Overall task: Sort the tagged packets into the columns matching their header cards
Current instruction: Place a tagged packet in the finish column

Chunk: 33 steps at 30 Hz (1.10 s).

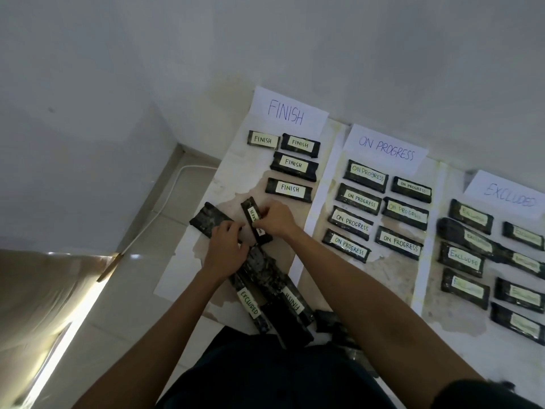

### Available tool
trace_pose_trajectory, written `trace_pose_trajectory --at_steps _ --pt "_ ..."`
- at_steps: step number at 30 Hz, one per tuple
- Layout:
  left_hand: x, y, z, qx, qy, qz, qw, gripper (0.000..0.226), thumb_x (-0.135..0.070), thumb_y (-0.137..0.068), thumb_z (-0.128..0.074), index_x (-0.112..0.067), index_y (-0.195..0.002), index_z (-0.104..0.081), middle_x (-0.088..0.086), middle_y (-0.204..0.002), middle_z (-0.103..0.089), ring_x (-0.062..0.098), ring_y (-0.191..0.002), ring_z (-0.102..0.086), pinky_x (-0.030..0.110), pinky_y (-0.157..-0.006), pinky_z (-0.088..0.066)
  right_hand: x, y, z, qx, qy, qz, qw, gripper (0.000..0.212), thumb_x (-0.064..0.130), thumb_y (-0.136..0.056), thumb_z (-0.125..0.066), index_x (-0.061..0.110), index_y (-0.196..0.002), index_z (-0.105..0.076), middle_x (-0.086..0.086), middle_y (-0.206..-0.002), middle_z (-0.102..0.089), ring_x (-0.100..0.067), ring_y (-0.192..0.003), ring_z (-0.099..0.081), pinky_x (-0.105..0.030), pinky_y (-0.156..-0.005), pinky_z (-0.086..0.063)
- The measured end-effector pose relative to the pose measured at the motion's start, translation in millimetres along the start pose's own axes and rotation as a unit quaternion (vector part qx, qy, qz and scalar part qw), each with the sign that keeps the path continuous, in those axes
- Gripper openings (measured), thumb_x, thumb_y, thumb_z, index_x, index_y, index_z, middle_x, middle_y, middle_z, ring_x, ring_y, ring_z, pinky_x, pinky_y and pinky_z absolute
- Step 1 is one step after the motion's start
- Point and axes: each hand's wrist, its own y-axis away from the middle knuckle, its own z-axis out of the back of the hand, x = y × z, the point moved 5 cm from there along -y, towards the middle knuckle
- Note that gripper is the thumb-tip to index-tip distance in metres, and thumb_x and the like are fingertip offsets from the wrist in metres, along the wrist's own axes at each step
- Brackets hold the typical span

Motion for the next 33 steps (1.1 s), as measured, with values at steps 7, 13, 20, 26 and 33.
trace_pose_trajectory --at_steps 7,13,20,26,33 --pt "-33.2 -4.7 0.1 0.03 0.303 0.116 0.945 0.04 -0.016 -0.094 -0.049 -0.015 -0.133 -0.042 0.006 -0.124 -0.054 0.019 -0.101 -0.057 0.033 -0.083 -0.049 -29.3 45.8 26.8 0.009 -0.402 -0.125 0.907 0.028 0.012 -0.079 -0.075 0.004 -0.103 -0.062 -0.008 -0.087 -0.069 -0.015 -0.067 -0.067 -0.03 -0.07 -0.059" --pt "-61.7 -1.2 -26.4 0.113 0.324 0.112 0.933 0.026 -0.011 -0.096 -0.045 -0.01 -0.12 -0.054 0.012 -0.119 -0.058 0.02 -0.095 -0.058 0.033 -0.068 -0.056 -73.3 89.2 31.0 -0.093 -0.346 -0.115 0.926 0.061 0.029 -0.071 -0.081 0.012 -0.122 -0.053 -0.004 -0.117 -0.059 -0.018 -0.103 -0.059 -0.03 -0.085 -0.051" --pt "-111.5 4.0 -55.8 0.183 0.235 0.021 0.954 0.025 -0.014 -0.097 -0.044 -0.018 -0.117 -0.059 0.005 -0.106 -0.06 0.018 -0.086 -0.06 0.025 -0.063 -0.054 -99.9 138.5 77.9 -0.174 0.149 0.182 0.956 0.054 0.025 -0.064 -0.081 0.018 -0.116 -0.065 -0.007 -0.118 -0.06 -0.03 -0.108 -0.052 -0.049 -0.088 -0.046" --pt "-174.2 10.9 -96.7 0.238 0.18 -0.041 0.953 0.026 -0.013 -0.096 -0.046 -0.015 -0.117 -0.061 0.006 -0.094 -0.062 0.019 -0.078 -0.058 0.035 -0.071 -0.054 -149.8 167.0 108.8 -0.152 0.206 0.145 0.956 0.051 0.015 -0.064 -0.08 0.012 -0.113 -0.064 -0.011 -0.108 -0.063 -0.032 -0.093 -0.057 -0.045 -0.078 -0.051" --pt "-221.1 11.7 -134.5 0.198 0.136 -0.087 0.967 0.04 -0.013 -0.094 -0.05 -0.016 -0.133 -0.046 0.006 -0.128 -0.055 0.018 -0.104 -0.055 0.028 -0.082 -0.045 -221.3 176.0 146.3 -0.186 0.225 0.03 0.956 0.046 0.01 -0.066 -0.076 0.013 -0.109 -0.064 -0.01 -0.106 -0.064 -0.034 -0.092 -0.056 -0.041 -0.076 -0.048"
